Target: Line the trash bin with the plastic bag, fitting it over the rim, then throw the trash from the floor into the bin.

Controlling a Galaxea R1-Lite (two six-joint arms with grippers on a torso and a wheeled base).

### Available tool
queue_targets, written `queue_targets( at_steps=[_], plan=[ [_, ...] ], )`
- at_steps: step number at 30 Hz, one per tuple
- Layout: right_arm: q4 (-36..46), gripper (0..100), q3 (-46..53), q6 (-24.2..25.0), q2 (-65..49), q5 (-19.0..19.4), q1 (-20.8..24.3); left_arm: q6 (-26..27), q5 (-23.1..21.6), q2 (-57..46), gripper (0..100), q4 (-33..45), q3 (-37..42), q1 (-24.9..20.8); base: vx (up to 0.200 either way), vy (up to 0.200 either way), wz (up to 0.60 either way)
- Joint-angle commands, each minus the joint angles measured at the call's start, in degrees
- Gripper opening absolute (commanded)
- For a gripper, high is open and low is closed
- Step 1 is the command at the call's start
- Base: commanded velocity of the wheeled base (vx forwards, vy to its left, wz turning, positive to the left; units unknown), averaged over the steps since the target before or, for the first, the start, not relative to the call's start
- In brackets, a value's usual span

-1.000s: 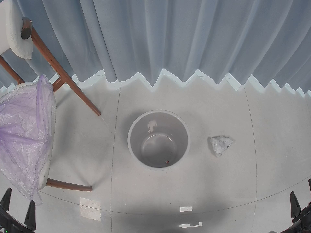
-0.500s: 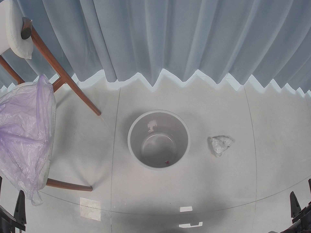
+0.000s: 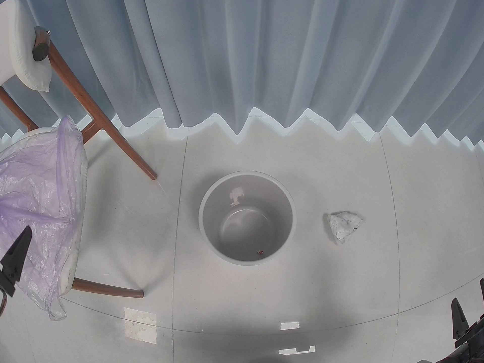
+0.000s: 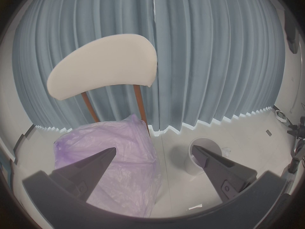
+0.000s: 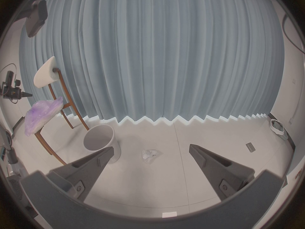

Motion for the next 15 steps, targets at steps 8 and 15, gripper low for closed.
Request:
queue_targets(
  at_steps=[8, 15],
  plan=[
    [-0.02, 100, 1.01, 0.13, -0.96, 0.02, 0.04, 3.02, -1.53, 26.86, 100, 0.45, -12.35, -0.15, 0.000, 0.000, 0.00],
    [-0.02, 100, 1.01, 0.04, -0.96, 0.02, 0.04, 6.80, 2.07, 36.79, 100, 0.36, -17.01, -3.75, 0.000, 0.000, 0.00]
  ],
)
